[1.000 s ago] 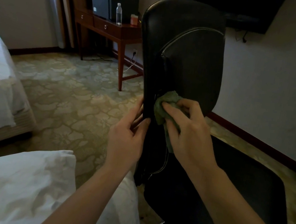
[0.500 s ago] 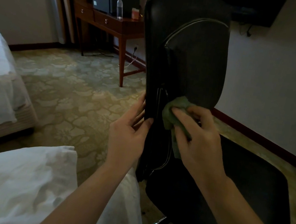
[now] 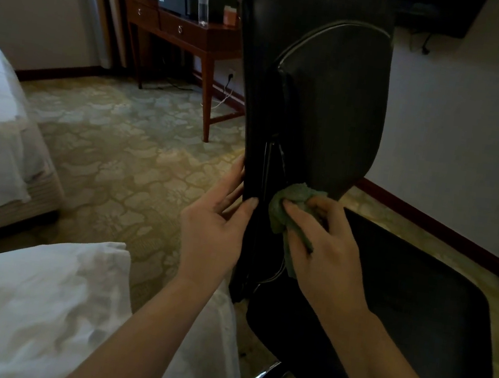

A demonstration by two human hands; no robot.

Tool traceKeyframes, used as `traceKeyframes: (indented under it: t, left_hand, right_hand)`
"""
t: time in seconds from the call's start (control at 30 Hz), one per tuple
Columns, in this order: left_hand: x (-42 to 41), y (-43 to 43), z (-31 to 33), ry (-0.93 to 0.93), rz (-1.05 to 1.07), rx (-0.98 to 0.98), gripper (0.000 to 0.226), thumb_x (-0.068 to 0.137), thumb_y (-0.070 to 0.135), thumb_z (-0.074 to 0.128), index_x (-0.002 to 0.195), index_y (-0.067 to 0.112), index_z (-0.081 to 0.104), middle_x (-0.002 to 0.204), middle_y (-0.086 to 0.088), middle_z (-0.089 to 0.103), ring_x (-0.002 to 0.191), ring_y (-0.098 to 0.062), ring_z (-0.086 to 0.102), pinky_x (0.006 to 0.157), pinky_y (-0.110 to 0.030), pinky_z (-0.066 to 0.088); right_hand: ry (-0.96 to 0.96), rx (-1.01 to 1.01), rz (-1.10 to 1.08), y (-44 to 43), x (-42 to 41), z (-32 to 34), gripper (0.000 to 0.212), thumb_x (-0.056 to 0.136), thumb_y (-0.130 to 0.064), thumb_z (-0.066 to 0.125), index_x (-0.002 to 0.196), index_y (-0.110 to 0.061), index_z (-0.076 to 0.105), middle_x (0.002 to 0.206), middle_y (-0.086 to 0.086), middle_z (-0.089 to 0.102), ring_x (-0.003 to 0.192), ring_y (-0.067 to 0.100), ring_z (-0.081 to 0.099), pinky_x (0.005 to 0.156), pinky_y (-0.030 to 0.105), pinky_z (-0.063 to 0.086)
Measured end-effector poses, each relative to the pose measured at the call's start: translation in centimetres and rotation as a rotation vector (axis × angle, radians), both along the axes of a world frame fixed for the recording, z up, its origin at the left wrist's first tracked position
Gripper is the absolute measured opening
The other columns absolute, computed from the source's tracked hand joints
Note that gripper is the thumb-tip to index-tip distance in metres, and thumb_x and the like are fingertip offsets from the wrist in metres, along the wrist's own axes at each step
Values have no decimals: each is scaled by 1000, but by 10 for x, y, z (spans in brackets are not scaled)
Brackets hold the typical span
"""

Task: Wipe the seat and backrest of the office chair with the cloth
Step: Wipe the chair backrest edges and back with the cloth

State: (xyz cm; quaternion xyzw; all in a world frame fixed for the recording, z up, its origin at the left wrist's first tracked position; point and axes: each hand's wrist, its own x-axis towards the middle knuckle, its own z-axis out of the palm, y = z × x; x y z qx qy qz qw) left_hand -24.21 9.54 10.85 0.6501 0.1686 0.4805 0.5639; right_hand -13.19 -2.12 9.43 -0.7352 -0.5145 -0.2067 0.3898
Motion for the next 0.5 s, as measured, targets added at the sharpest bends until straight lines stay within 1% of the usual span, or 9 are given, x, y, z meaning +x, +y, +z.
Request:
traceKeyframes:
  t: [0.07,0.13,0.23,0.27,0.37,0.43,0.5]
  left_hand:
    - [0,1,-1,9,1,8,60,93,-4,65,143,27,51,137,5,63,124,-5,61,101,-32,54]
    - [-1,0,0,12,1,10,61,94,-4,65,142,30,51,137,7,63,125,-5,60,101,-31,53]
    - [0,-1,0,5,5,13,61,94,-3,65,141,33,51,136,9,64,124,-4,61,101,-29,53]
    - [0,-1,0,4,5,17,60,94,-2,65,141,32,50,136,8,64,124,-4,61,101,-28,53]
    - [1,-3,1,-13,-4,10,58,95,-1,64,141,32,49,134,8,65,124,-4,61,99,-25,53]
    - [0,-3,2,-18,-9,1,58,95,-1,63,140,33,49,134,9,64,123,-4,61,98,-24,53]
    - [1,-1,2,1,-8,12,59,95,-2,63,140,34,50,134,9,64,124,-4,61,99,-25,53]
  right_hand:
    - [3,1,10,-5,0,0,34,93,-10,63,126,-9,67,123,14,56,106,21,60,87,34,57]
    - [-6,46,6,-9,0,5,33,93,-12,62,126,-9,67,122,14,57,106,18,59,89,30,56]
    - [-17,146,-32,-9,2,19,34,92,-9,65,126,-9,66,124,15,56,111,10,53,95,19,49]
    - [-32,162,-33,-7,3,24,35,92,-8,66,127,-9,65,124,16,56,112,9,51,96,18,47]
    - [-103,126,-4,6,4,37,37,93,-11,65,130,-9,62,127,16,55,113,18,56,96,25,50]
    - [-123,74,1,16,5,41,38,94,-15,64,131,-11,61,126,14,54,110,23,58,91,32,54]
    - [-113,56,-7,20,8,40,37,92,-17,68,129,-13,63,125,13,54,107,24,58,87,35,55]
